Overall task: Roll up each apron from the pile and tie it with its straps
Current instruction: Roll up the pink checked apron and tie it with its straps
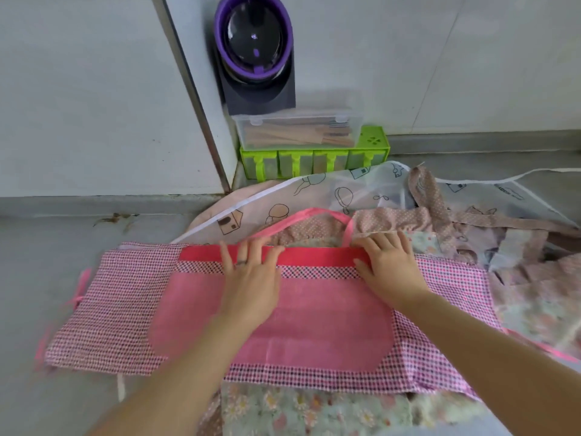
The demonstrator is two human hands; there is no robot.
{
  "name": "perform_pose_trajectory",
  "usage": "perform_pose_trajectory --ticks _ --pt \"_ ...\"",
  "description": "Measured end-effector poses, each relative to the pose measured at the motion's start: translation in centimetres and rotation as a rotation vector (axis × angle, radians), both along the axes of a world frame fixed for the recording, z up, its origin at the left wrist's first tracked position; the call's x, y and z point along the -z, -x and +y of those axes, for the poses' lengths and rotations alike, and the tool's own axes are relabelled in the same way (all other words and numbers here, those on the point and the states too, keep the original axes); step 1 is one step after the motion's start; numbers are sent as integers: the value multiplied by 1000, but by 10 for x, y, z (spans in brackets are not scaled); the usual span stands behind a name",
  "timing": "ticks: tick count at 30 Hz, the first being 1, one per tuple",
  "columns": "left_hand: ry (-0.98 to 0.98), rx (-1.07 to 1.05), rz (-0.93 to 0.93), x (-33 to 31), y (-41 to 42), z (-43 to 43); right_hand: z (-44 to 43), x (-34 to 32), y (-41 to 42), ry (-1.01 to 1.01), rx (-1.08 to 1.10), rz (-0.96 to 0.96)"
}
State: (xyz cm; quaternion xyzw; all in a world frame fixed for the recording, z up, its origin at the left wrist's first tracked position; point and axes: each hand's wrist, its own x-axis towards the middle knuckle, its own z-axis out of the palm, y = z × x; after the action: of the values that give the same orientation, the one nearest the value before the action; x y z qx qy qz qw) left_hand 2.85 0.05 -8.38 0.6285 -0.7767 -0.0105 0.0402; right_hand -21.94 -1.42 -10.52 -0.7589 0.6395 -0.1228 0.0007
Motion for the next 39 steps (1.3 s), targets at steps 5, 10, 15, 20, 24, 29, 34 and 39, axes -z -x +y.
perform_pose_trajectory --ticks 5,10,15,20,24,29,34,39 --pt "-181 50 81 25 51 22 34 -7 51 -107 263 -88" --pt "-196 26 25 54 52 25 49 -11 95 -248 738 -496" --pt "-162 9 40 62 54 24 64 -11 102 -176 848 -814" --pt "-122 4 55 64 56 27 49 -19 108 -42 769 -741" --pt "-108 8 32 67 55 26 35 -20 114 -164 775 -708" --pt "-85 3 30 66 56 27 78 -18 106 -85 786 -753" --pt "-93 -2 48 66 57 28 139 -6 78 63 979 -821" --pt "-84 -2 55 66 56 28 175 3 56 155 1162 -933"
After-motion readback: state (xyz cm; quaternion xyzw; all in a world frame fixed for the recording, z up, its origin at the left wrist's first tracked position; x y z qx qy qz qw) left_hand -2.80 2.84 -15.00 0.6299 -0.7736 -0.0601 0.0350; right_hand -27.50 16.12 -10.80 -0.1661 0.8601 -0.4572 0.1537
